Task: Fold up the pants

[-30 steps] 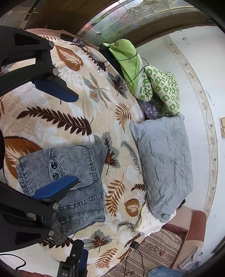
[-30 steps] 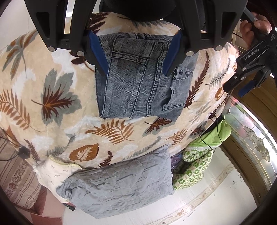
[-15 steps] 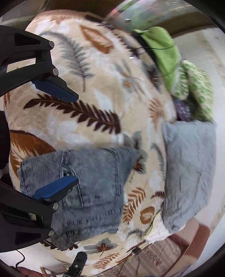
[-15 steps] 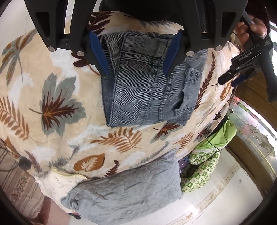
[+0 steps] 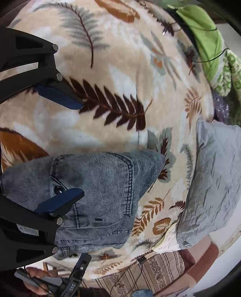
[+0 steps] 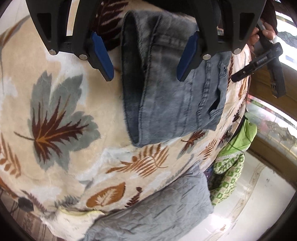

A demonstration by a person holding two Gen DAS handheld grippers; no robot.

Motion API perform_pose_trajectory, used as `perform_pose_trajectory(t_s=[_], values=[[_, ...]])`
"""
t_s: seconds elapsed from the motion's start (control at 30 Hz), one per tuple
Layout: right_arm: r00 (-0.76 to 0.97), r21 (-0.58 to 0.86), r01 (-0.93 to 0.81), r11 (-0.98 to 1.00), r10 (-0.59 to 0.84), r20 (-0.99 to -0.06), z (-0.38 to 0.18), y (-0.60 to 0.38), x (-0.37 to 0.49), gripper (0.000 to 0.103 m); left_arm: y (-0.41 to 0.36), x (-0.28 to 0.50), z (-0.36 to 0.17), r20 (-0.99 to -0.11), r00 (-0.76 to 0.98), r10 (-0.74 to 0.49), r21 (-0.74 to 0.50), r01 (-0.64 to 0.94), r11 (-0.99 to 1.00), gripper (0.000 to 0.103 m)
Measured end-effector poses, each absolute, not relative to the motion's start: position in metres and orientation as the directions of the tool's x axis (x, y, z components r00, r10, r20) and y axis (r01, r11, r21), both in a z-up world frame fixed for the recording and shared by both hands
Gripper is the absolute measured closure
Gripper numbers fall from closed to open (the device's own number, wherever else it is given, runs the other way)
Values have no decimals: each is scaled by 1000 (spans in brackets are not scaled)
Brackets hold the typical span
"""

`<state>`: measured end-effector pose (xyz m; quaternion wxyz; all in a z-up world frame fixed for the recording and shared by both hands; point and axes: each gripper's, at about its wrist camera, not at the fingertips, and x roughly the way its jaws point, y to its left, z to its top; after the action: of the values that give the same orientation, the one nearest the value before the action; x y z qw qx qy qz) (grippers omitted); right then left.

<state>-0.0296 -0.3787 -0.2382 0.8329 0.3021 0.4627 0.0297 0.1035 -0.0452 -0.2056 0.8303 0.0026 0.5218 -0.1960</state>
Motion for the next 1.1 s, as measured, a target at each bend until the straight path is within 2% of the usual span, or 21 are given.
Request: perform_pose_trajectory(t_s=[0.17, 0.4, 0.57, 0.73, 0.87, 0.9, 0.97, 1.1], values=[[573, 573, 222, 789, 369, -731, -248, -389, -22, 29, -56, 111, -214, -845, 309, -436, -311, 379, 872, 16], [590, 621, 187, 761, 419, -690, -252, -392, -13, 24, -78, 117, -225, -839, 247, -484, -345, 446, 826, 16], [577, 644, 125, 755, 473, -666, -254, -379, -1, 23, -76, 125, -229, -817, 227, -530, -395, 450, 801, 16], [567, 663, 74, 745, 515, -642, -256, -367, 11, 23, -80, 124, -229, -816, 232, -529, -378, 478, 793, 21], [553, 696, 50, 717, 560, -617, -260, -355, 19, 27, -79, 124, -228, -812, 240, -532, -375, 484, 791, 27], [551, 697, 48, 715, 563, -615, -261, -354, 21, 32, -78, 124, -228, -811, 242, -533, -376, 482, 791, 29], [537, 726, 49, 686, 595, -598, -263, -353, 24, 45, -77, 123, -227, -809, 247, -533, -373, 485, 791, 41], [537, 699, 50, 714, 571, -621, -261, -343, 24, 51, -77, 122, -225, -809, 255, -529, -363, 491, 792, 44]])
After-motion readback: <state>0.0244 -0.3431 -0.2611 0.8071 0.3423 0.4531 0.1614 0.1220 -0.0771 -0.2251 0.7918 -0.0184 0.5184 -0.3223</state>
